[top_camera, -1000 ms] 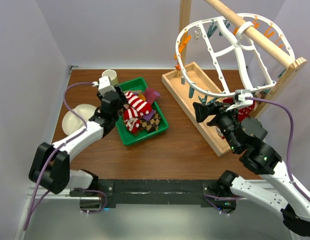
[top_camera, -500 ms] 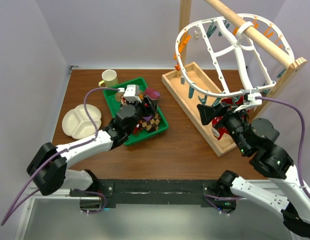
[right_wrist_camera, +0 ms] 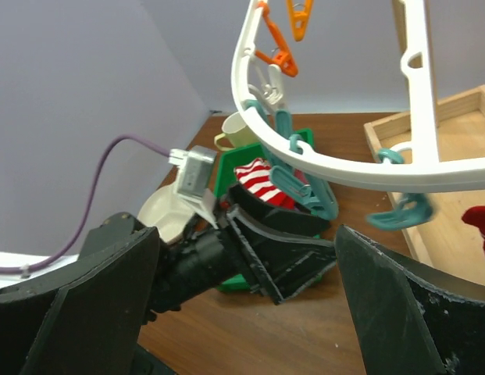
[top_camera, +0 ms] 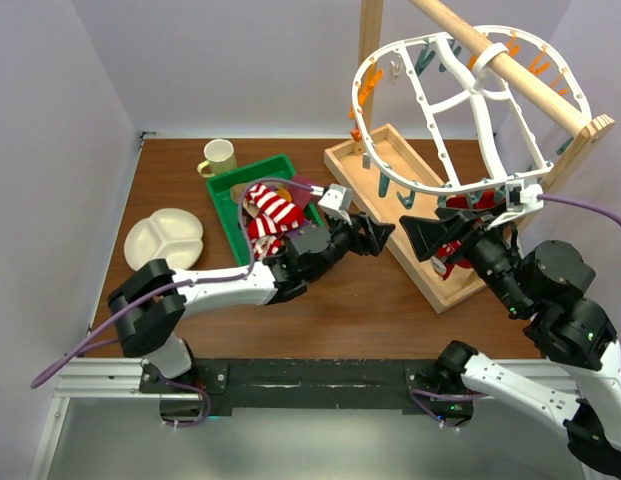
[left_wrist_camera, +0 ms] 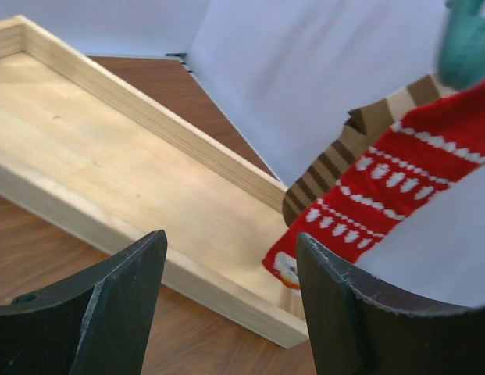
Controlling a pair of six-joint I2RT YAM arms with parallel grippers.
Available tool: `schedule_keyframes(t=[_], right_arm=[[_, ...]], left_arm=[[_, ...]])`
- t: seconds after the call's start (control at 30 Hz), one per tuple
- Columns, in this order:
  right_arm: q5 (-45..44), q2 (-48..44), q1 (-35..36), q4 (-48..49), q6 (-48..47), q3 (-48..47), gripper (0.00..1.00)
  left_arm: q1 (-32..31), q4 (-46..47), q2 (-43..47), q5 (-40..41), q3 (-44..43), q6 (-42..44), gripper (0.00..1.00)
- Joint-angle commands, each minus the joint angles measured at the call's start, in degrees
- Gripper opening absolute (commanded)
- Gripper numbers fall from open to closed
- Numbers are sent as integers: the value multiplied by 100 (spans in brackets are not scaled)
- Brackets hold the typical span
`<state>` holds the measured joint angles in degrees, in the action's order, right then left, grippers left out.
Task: Remove the socks clipped to the hanger
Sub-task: Remove the sock from the hanger.
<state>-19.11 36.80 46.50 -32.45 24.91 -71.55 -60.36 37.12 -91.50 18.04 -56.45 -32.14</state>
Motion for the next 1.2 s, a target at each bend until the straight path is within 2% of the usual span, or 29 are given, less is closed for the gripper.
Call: schedule_keyframes(t=[0.0, 0.43, 0.87, 1.17], right_arm=[[540, 56, -1, 28, -3, -342, 98], [909, 214, -1, 581, -126, -579, 98], [980, 363, -1, 687, -153, -676, 98], [971, 363, -1, 678, -188, -738, 98]], left_arm=[[-143, 611, -306, -265, -437, 32, 73], [-398, 1113, -1422, -1531, -1131, 559, 76], [-319, 990, -2354, -2646, -2019, 1719, 77], [-169, 911, -2908, -3272, -2572, 1948, 78]])
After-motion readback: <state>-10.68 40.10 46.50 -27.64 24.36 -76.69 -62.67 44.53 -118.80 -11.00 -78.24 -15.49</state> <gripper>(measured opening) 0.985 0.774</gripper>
